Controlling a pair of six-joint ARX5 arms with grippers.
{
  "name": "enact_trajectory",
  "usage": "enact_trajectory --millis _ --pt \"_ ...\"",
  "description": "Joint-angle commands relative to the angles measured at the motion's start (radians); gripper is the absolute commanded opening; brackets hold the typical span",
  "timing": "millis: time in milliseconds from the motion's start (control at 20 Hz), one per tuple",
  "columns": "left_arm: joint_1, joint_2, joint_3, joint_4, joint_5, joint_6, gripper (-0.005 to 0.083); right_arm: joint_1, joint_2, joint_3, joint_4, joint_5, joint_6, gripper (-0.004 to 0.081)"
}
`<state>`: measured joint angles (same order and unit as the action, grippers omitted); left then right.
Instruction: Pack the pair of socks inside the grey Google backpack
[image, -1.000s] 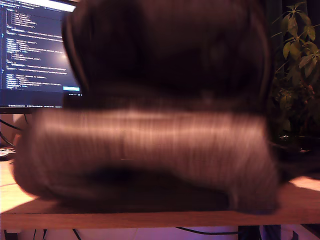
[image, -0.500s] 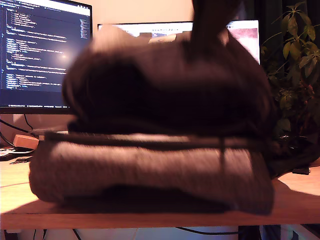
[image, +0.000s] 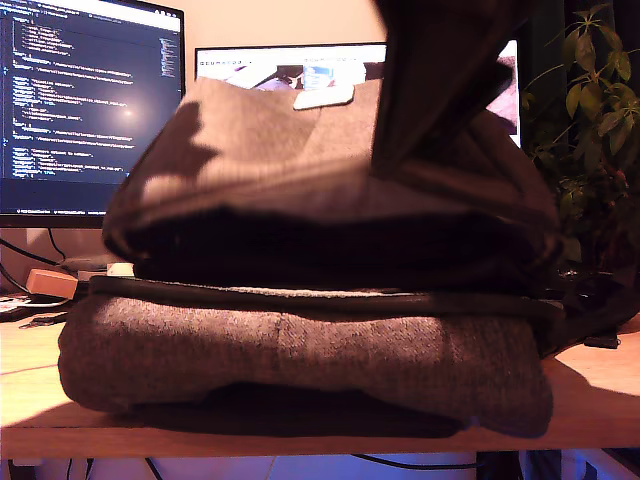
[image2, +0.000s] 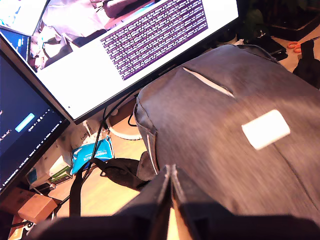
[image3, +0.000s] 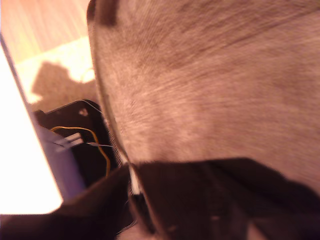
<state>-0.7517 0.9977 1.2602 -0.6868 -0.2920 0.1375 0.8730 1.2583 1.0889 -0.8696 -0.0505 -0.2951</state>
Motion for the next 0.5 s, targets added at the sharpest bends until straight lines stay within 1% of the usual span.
enact_trajectory --millis 0,100,150,200,250,300,350,400,450 --pt "0.001 0.019 0.003 0.006 0.008 -0.003 -0.0024 0.009 -0.048 0.008 -0.024 -0.019 0.034 0.0530" --pt "0.001 0.024 0.003 0.008 0.026 -0.003 -0.0024 0.010 -0.089 0.008 -0.051 -0.028 0.037 0.0527" --pt "0.001 0.029 0.002 0.011 0.037 -0.003 -0.0024 0.010 -0.106 0.008 -0.056 -0.028 0.039 0.0509" --pt "0.002 0.034 0.002 0.015 0.050 -0.003 -0.0024 0.009 -0.117 0.008 -0.054 -0.019 0.059 0.0441" --pt "0.005 0.041 0.002 0.020 0.060 -0.008 -0.0024 0.003 -0.125 0.008 -0.042 0.000 0.085 0.0315" --pt "0.013 0.052 0.002 0.031 0.080 -0.011 -0.0024 -0.007 -0.125 0.008 -0.008 0.023 0.098 0.0148" --pt "0.028 0.067 0.002 0.050 0.098 -0.011 -0.0024 -0.026 -0.124 0.008 0.055 0.056 0.109 -0.0015" --pt "0.046 0.087 0.002 0.077 0.113 -0.011 -0.0024 -0.053 -0.122 0.007 0.141 0.089 0.117 -0.0002" --pt "0.070 0.111 0.002 0.109 0.133 -0.011 -0.0024 -0.085 -0.121 0.007 0.244 0.123 0.130 -0.0013"
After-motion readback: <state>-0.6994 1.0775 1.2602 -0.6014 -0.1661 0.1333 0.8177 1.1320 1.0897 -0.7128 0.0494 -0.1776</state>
